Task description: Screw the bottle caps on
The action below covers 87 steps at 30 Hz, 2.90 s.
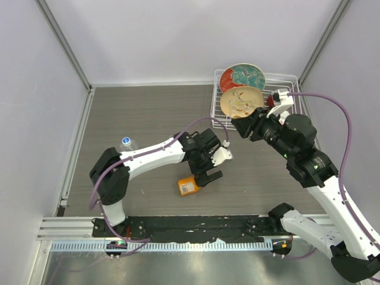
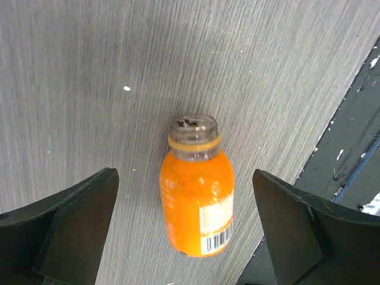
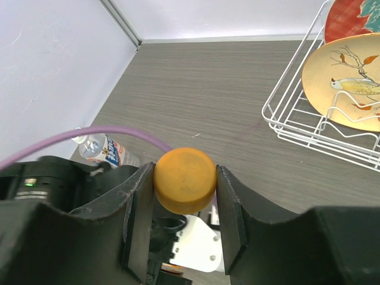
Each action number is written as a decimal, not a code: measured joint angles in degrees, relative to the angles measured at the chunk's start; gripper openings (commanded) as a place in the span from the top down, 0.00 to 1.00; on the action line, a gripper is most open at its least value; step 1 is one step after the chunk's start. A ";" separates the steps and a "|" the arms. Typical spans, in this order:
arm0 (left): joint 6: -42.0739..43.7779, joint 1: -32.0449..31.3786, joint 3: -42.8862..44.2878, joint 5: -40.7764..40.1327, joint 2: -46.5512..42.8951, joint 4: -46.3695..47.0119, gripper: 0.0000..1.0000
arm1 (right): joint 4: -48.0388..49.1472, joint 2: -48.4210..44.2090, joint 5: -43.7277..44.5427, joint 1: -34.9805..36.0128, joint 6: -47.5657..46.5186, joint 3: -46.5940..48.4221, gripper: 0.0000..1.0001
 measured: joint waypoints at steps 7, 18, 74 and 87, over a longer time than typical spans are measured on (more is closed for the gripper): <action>-1.29 0.00 -5.53 -2.67 -7.80 0.79 0.00 | -1.27 0.00 0.00 0.00 0.00 0.87 0.76; -1.88 0.00 -13.53 -6.99 -7.61 2.80 0.00 | -1.70 -0.02 0.00 0.00 0.15 1.29 0.76; -6.32 0.87 -9.70 -23.85 1.46 1.05 0.00 | -2.27 1.66 -2.95 0.00 -1.55 2.80 0.79; -7.45 0.85 -8.09 -23.67 3.93 0.09 0.07 | -2.32 1.62 -3.04 0.00 -1.97 2.80 0.80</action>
